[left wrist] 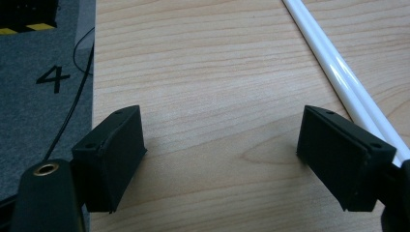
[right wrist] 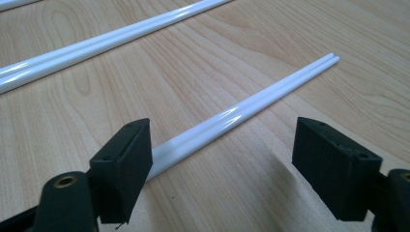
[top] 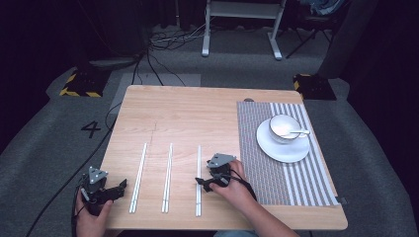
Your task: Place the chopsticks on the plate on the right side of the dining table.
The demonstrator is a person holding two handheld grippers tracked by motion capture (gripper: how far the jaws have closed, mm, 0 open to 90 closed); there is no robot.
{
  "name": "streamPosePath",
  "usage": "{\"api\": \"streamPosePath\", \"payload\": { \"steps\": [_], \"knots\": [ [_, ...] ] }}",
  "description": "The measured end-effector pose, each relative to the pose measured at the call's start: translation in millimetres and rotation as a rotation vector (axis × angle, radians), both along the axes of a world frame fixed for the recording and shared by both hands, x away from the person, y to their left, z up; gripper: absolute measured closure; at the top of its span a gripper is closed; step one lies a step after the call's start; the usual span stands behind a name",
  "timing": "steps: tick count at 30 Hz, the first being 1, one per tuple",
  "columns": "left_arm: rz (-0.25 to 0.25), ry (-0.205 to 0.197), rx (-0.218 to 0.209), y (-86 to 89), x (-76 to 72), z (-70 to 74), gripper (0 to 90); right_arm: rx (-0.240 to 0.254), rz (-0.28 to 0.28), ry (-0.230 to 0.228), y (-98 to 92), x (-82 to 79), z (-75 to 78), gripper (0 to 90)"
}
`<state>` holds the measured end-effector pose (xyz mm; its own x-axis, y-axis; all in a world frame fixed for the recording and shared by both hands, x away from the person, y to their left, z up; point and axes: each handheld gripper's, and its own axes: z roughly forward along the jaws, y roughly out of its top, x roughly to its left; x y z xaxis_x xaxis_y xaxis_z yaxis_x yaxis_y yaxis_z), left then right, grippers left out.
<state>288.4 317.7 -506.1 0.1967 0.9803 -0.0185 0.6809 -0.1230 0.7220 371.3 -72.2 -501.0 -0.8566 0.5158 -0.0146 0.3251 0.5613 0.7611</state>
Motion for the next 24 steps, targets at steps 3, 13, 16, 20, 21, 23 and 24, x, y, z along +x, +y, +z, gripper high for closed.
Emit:
{"api": "streamPosePath", "payload": {
  "steps": [3, 13, 16, 20, 21, 23, 24],
  "knots": [
    [0.0, 0.0, 0.0, 0.0, 0.0, 0.0, 16.9, -0.001, -0.002, 0.003, 0.9, -0.6, -1.2, 22.5],
    [0.0, 0.0, 0.0, 0.0, 0.0, 0.0, 16.9, -0.011, -0.014, 0.006, -2.1, -0.7, -1.6, 22.6],
    [0.0, 0.0, 0.0, 0.0, 0.0, 0.0, 16.9, -0.02, -0.044, 0.008, -5.7, 1.1, -1.3, 23.6],
    [0.0, 0.0, 0.0, 0.0, 0.0, 0.0, 16.9, -0.025, -0.069, 0.011, -9.4, 3.2, -2.4, 23.7],
    [0.0, 0.0, 0.0, 0.0, 0.0, 0.0, 16.9, -0.026, -0.075, 0.011, -10.5, 3.8, -2.7, 23.4],
    [0.0, 0.0, 0.0, 0.0, 0.0, 0.0, 17.0, -0.026, -0.089, 0.014, -13.5, 3.9, -2.4, 23.6],
    [0.0, 0.0, 0.0, 0.0, 0.0, 0.0, 17.0, -0.026, -0.089, 0.014, -13.5, 3.9, -2.4, 23.7]
  ]
}}
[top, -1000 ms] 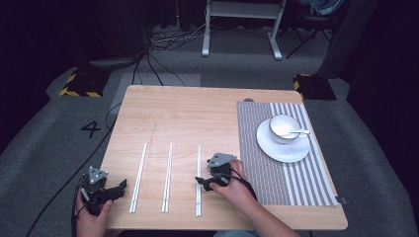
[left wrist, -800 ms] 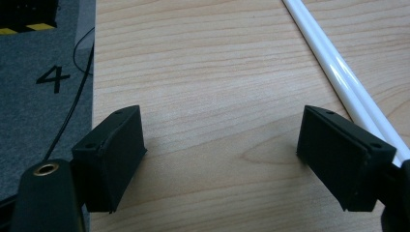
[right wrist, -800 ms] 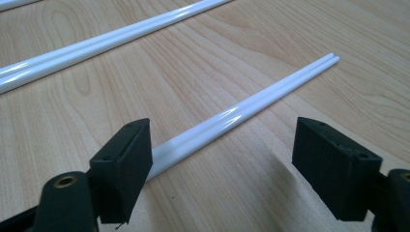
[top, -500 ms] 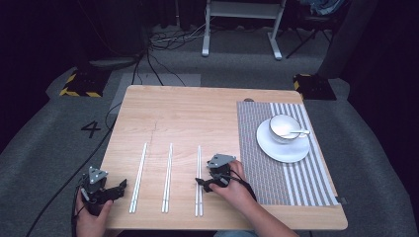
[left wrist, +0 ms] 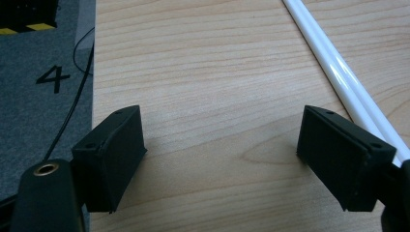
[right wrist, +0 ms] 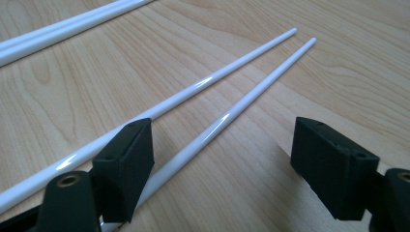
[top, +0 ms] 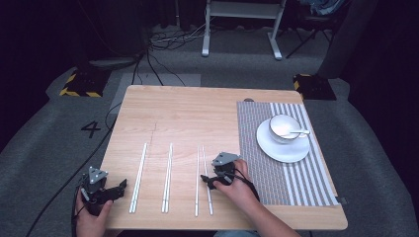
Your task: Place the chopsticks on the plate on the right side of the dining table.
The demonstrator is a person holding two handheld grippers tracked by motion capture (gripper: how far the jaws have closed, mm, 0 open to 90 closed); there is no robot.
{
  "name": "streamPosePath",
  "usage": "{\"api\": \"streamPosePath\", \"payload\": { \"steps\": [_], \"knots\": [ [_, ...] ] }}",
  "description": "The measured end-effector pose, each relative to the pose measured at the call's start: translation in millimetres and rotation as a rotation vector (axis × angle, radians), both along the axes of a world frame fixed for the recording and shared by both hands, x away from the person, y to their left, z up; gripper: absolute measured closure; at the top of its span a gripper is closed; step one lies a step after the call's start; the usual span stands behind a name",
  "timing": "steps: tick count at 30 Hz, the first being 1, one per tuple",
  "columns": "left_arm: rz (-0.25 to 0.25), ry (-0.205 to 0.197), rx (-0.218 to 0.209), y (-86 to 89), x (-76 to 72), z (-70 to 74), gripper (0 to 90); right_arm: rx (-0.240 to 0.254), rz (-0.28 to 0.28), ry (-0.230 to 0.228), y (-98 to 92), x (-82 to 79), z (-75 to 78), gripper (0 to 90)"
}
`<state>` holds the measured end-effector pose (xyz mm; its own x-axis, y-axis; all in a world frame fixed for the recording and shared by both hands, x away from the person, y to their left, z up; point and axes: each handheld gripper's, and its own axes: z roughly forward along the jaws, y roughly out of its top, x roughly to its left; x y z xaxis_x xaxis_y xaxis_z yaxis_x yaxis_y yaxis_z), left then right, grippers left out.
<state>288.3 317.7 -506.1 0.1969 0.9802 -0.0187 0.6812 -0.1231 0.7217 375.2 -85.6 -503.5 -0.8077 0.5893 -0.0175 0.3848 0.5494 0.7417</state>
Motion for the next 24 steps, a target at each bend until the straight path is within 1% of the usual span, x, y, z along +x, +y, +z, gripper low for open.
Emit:
{"api": "streamPosePath", "payload": {
  "steps": [4, 7, 13, 15, 17, 22, 24],
  "knots": [
    [0.0, 0.0, 0.0, 0.0, 0.0, 0.0, 16.9, -0.003, -0.016, 0.0, -7.3, 0.7, 0.3, 24.0],
    [0.0, 0.0, 0.0, 0.0, 0.0, 0.0, 16.9, -0.001, -0.041, 0.007, -15.3, 1.0, 0.6, 24.6],
    [0.0, 0.0, 0.0, 0.0, 0.0, 0.0, 17.0, -0.012, -0.053, 0.011, -23.7, -0.4, 3.4, 25.2],
    [0.0, 0.0, 0.0, 0.0, 0.0, 0.0, 17.0, -0.016, -0.063, 0.009, -26.6, -1.5, 6.1, 25.3],
    [0.0, 0.0, 0.0, 0.0, 0.0, 0.0, 16.9, -0.03, -0.068, 0.004, -30.5, -2.9, 10.6, 25.3],
    [-0.001, 0.0, 0.0, 0.0, 0.2, 0.0, 16.9, -0.06, -0.077, 0.009, -38.5, -9.1, 23.4, 25.3],
    [-0.002, 0.001, -0.002, -0.1, 0.5, -0.1, 16.6, -0.08, -0.072, 0.015, -39.5, -13.2, 27.9, 25.4]
  ]
}}
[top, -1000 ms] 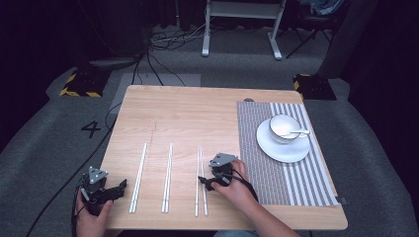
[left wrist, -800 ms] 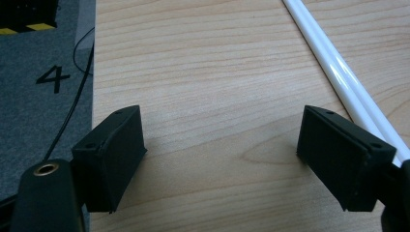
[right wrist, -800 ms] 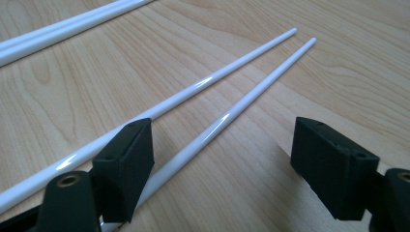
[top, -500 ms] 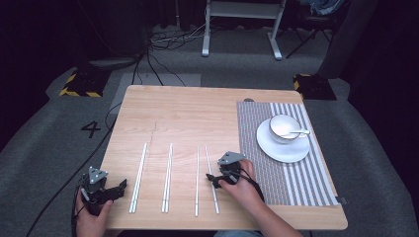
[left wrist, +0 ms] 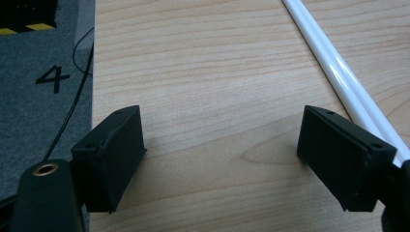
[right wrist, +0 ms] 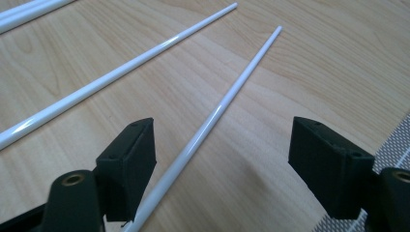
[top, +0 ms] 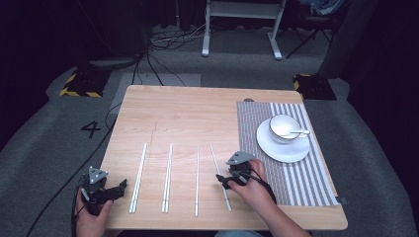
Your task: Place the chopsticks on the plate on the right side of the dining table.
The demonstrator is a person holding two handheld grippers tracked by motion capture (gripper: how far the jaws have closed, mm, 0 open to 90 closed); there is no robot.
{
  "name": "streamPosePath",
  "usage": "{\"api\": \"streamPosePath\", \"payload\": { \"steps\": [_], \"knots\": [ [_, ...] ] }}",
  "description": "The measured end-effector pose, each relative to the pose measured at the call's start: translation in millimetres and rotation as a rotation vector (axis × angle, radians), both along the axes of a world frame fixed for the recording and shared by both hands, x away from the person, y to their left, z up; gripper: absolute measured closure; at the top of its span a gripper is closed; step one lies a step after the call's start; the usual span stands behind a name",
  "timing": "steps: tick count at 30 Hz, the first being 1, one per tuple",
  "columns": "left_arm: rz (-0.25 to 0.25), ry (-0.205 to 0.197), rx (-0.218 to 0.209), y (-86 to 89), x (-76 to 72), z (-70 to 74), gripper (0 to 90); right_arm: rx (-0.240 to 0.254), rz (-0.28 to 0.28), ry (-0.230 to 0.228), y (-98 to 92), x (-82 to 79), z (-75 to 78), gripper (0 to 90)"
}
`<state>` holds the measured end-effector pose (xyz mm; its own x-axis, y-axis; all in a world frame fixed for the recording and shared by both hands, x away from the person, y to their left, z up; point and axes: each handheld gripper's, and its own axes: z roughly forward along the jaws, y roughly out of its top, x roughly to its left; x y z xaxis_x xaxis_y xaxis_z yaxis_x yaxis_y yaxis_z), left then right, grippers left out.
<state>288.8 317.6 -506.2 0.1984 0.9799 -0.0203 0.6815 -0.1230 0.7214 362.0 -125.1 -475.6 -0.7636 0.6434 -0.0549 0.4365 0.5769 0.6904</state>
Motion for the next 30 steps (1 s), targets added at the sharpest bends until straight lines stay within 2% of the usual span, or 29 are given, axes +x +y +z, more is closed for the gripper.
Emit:
{"api": "streamPosePath", "payload": {
  "steps": [3, 4, 6, 7, 8, 9, 13, 16, 20, 23, 28, 30],
  "knots": [
    [-0.001, 0.0, 0.0, 0.0, 0.2, 0.0, 16.5, -0.033, 0.014, 0.021, 2.0, -6.9, 3.2, 30.7],
    [-0.001, 0.0, -0.001, -0.1, 0.2, 0.0, 16.5, -0.067, 0.03, 0.046, 2.9, -9.4, 3.6, 32.9],
    [-0.001, 0.0, 0.0, 0.0, 0.2, 0.0, 16.5, -0.106, 0.034, 0.102, 4.2, -13.0, 3.5, 33.6],
    [-0.001, 0.0, 0.0, 0.0, 0.2, 0.0, 16.5, -0.111, 0.024, 0.122, 4.9, -14.1, 3.1, 35.1],
    [-0.001, 0.0, 0.0, 0.0, 0.2, 0.0, 16.5, -0.141, 0.018, 0.155, 4.5, -15.4, 5.0, 36.5],
    [-0.001, 0.0, 0.0, 0.0, 0.2, 0.0, 16.5, -0.141, 0.018, 0.155, 4.5, -15.4, 5.0, 36.5],
    [-0.001, 0.001, 0.0, 0.0, 0.2, 0.0, 16.5, -0.183, -0.022, 0.241, 3.9, -14.6, 12.0, 42.0],
    [-0.001, 0.0, -0.001, -0.1, 0.2, -0.1, 16.5, -0.22, -0.048, 0.285, 4.0, -10.2, 19.1, 47.3],
    [-0.001, 0.0, 0.0, -0.1, 0.2, 0.0, 16.5, -0.258, -0.076, 0.352, 5.5, -1.0, 20.3, 53.7],
    [-0.001, 0.0, -0.001, -0.1, 0.2, -0.1, 16.5, -0.286, -0.092, 0.376, 7.0, 6.3, 19.4, 56.2],
    [-0.001, 0.0, -0.001, -0.1, 0.2, -0.1, 16.5, -0.277, -0.118, 0.417, 10.9, 12.9, 19.6, 62.2],
    [-0.001, 0.0, -0.001, -0.1, 0.2, -0.1, 16.5, -0.292, -0.133, 0.425, 12.8, 15.4, 18.7, 64.0]
  ]
}}
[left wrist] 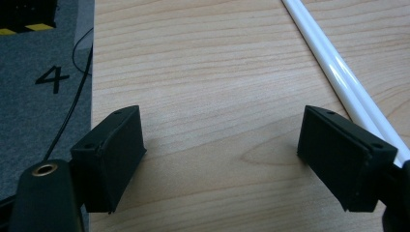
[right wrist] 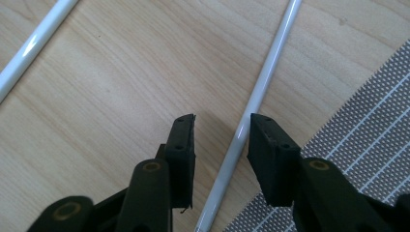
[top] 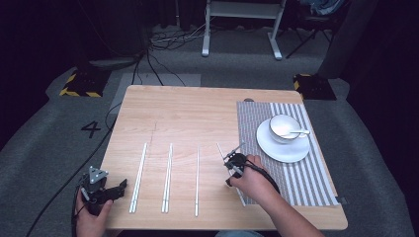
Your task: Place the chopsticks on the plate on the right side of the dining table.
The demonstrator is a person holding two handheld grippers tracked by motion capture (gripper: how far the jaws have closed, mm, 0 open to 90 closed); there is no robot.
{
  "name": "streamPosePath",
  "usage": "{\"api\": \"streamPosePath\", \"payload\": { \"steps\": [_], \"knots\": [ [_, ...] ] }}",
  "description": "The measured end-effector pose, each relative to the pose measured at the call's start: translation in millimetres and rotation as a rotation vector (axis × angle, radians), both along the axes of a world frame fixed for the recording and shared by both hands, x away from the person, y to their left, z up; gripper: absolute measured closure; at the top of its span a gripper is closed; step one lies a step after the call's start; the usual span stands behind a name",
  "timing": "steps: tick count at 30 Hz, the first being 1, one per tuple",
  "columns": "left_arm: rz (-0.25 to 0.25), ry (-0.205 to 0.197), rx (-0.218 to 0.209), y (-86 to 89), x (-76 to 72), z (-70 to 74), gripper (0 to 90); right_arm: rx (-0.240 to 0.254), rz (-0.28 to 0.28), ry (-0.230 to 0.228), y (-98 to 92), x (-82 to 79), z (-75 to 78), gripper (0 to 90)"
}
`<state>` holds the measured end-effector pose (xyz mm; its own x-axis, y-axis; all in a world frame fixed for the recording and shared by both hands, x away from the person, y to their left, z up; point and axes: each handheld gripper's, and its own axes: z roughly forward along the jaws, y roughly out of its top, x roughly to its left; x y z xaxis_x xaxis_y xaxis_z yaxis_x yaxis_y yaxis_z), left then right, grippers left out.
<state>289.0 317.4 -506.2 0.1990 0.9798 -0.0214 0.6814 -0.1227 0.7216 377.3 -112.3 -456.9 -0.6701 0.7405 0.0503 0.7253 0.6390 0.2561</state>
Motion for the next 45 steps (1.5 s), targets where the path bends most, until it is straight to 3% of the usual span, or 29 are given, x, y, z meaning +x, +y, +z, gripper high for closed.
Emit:
{"api": "streamPosePath", "payload": {
  "steps": [5, 16, 28, 34, 39, 41, 45],
  "knots": [
    [-0.001, 0.0, 0.001, 0.1, 0.0, 0.0, 16.5, -0.05, -0.035, 0.035, 2.9, 5.3, -3.9, 68.8],
    [0.0, 0.0, 0.0, 0.0, 0.0, 0.0, 16.5, -0.104, -0.132, 0.072, 0.0, 25.0, -3.2, 78.6],
    [-0.001, 0.0, 0.001, 0.1, 0.0, 0.0, 16.5, -0.111, -0.214, 0.117, -2.4, 33.9, -2.8, 84.5],
    [-0.001, 0.0, 0.001, 0.1, 0.0, 0.0, 16.5, -0.075, -0.23, 0.129, -7.2, 35.4, -2.9, 84.9],
    [-0.001, 0.0, 0.001, 0.1, 0.0, 0.0, 16.5, -0.001, -0.235, 0.114, -15.8, 36.7, -2.8, 85.0],
    [0.0, 0.0, 0.0, 0.0, 0.0, 0.0, 16.5, 0.035, -0.233, 0.099, -20.5, 36.0, 1.9, 84.9],
    [0.0, 0.0, 0.0, 0.0, 0.0, 0.0, 16.5, 0.048, -0.226, 0.043, -27.3, 33.3, 15.4, 85.0]
  ]
}}
